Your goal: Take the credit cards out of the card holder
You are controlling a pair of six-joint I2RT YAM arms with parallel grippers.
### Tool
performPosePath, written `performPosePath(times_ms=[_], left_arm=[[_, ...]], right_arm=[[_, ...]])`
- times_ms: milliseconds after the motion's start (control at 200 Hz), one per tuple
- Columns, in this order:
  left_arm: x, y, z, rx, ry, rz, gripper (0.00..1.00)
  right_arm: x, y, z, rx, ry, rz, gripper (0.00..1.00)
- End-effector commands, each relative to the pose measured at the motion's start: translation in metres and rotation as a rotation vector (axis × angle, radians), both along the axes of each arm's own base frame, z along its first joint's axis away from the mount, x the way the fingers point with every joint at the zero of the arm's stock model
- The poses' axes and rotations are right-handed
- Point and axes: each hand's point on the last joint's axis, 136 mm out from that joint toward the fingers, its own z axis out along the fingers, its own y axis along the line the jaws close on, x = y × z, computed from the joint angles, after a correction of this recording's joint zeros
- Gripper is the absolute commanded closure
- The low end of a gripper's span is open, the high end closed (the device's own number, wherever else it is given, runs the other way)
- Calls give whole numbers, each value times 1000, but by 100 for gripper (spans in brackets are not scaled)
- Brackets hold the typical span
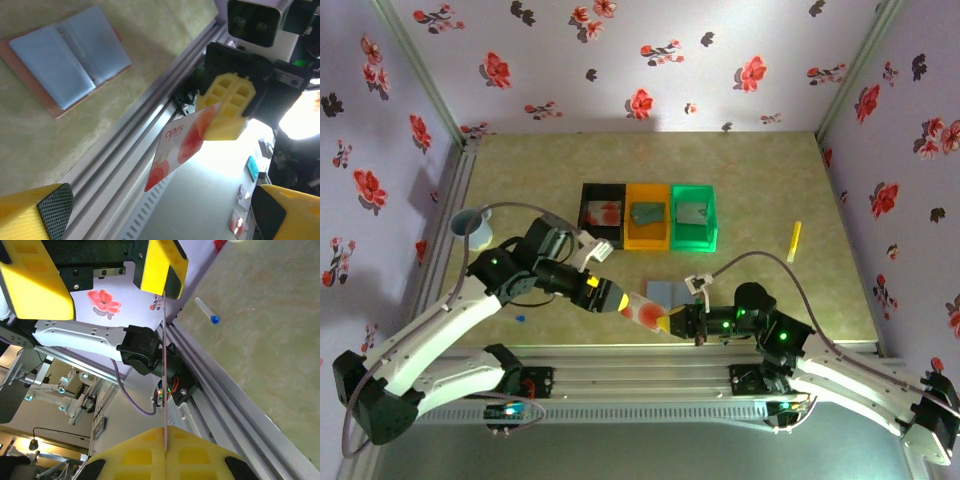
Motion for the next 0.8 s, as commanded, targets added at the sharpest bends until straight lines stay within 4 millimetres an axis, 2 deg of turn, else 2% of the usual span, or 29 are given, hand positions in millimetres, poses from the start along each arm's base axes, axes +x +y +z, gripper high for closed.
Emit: performPosePath(times_ms=[0, 160, 570, 670, 795], left_arm=[[-11, -6, 6, -66, 34, -77, 8], [-15, -13, 9, -111, 73, -106, 16], [-21, -24, -5, -97, 134, -161, 28], [-23, -27, -4, -109, 137, -177, 34], [-26, -27, -2, -123, 144, -193, 46]], right_arm=[[-5, 2, 24, 70, -72, 48, 100], [-8, 4, 27, 78, -75, 73, 100], [-13, 9, 38, 116, -86, 126, 100], [-14, 13, 39, 118, -82, 145, 100], [-14, 16, 40, 118, -82, 160, 100]])
